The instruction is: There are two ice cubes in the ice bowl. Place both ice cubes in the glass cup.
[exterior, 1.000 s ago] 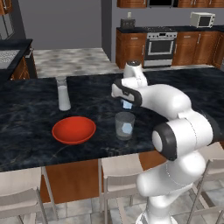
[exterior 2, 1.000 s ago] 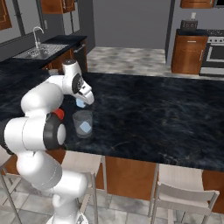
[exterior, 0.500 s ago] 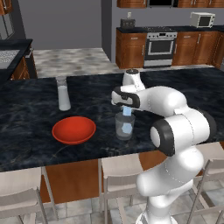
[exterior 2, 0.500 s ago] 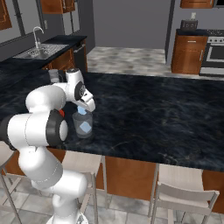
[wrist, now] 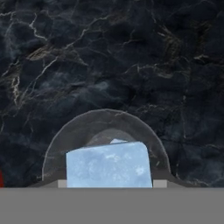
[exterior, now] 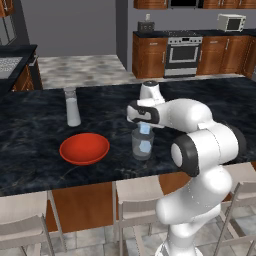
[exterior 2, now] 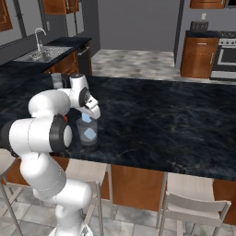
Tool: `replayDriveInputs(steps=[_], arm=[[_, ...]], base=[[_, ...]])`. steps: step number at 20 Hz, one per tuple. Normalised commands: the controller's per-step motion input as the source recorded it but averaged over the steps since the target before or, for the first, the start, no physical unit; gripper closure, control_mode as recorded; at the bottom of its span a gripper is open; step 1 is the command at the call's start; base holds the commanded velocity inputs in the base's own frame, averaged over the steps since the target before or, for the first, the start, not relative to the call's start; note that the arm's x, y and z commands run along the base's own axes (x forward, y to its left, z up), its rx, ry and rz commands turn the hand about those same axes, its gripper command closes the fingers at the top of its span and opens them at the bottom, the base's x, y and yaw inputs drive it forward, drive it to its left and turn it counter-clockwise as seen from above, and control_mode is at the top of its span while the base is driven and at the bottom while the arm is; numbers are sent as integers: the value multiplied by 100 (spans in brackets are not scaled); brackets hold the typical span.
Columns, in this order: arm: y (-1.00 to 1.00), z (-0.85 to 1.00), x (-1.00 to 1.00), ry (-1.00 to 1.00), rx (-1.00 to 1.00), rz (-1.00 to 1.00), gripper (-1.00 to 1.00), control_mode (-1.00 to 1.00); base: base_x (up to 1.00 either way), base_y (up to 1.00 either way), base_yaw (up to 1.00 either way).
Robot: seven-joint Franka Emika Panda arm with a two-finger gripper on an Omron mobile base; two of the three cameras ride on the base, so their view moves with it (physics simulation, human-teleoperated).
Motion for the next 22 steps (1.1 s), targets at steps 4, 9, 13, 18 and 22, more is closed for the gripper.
replayDriveInputs(steps=[4,9,13,18,22], arm=[[22,0,2,6,0,0,100,-100],[1,0,-1,2,0,0,100,-100],[-6,-2,1,0,0,0,100,-100],[0,-15,2,0,0,0,100,-100],[0,-24,0,0,0,0,100,-100]], base=[[0,0,0],[0,0,0],[0,0,0],[0,0,0],[0,0,0]])
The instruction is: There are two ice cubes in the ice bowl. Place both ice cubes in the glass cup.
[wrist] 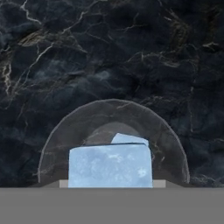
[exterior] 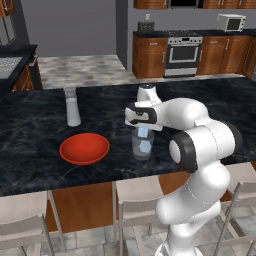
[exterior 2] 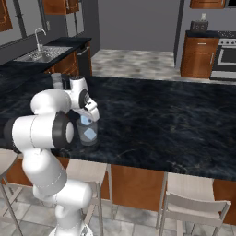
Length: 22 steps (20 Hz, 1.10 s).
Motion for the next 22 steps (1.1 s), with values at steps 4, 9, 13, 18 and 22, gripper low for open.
replayDriveInputs(steps=[4,9,13,18,22], arm=[[0,-18,7,0,0,0,100,-100],[0,-2,16,0,0,0,100,-100],[0,0,20,0,0,0,100,-100],[0,-1,20,0,0,0,100,-100],[0,-20,2,1,0,0,100,-100]], base=[[0,0,0],[0,0,0],[0,0,0],[0,0,0],[0,0,0]])
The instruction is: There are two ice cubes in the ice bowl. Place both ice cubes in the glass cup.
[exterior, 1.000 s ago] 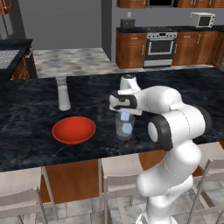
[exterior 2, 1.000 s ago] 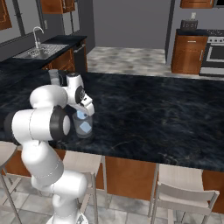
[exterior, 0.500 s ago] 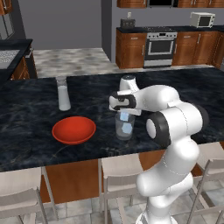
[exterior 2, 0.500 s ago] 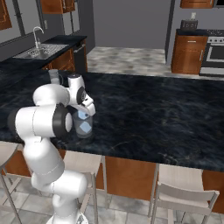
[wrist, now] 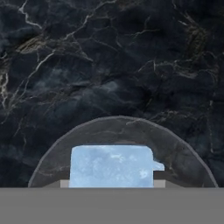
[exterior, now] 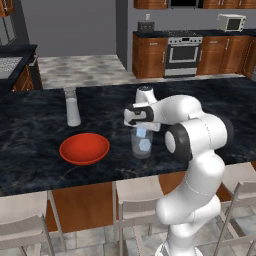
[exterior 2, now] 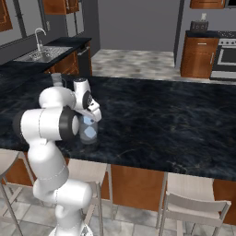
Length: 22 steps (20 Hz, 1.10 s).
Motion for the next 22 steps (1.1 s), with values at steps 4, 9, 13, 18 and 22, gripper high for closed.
replayDriveInputs(steps=[4,9,13,18,22], arm=[[0,-16,-5,0,0,0,100,-100],[0,0,-8,0,0,0,-100,-100],[0,19,-10,-4,0,0,-100,-100],[0,67,-25,-7,0,0,-100,-100],[0,72,-46,-2,0,0,-100,-100]], base=[[0,0,0],[0,0,0],[0,0,0],[0,0,0],[0,0,0]])
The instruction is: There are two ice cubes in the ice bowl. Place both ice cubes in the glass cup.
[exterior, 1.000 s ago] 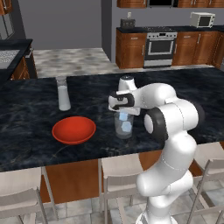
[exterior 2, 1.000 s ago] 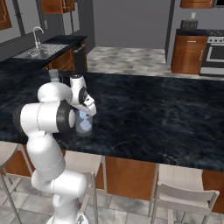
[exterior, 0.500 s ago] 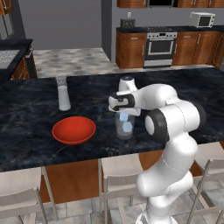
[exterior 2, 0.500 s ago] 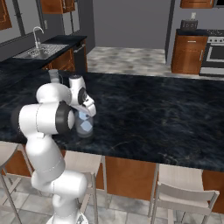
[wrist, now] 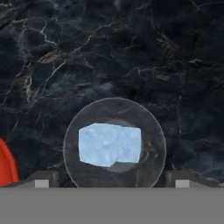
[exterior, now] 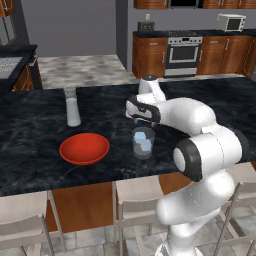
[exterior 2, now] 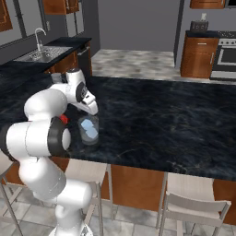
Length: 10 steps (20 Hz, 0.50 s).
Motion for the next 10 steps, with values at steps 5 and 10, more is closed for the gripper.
replayDriveInputs(steps=[5,10], arm=[[-9,73,-84,-9,2,0,-100,-100],[-80,13,-100,-13,3,5,-100,-100]], base=[[0,0,0],[0,0,0]])
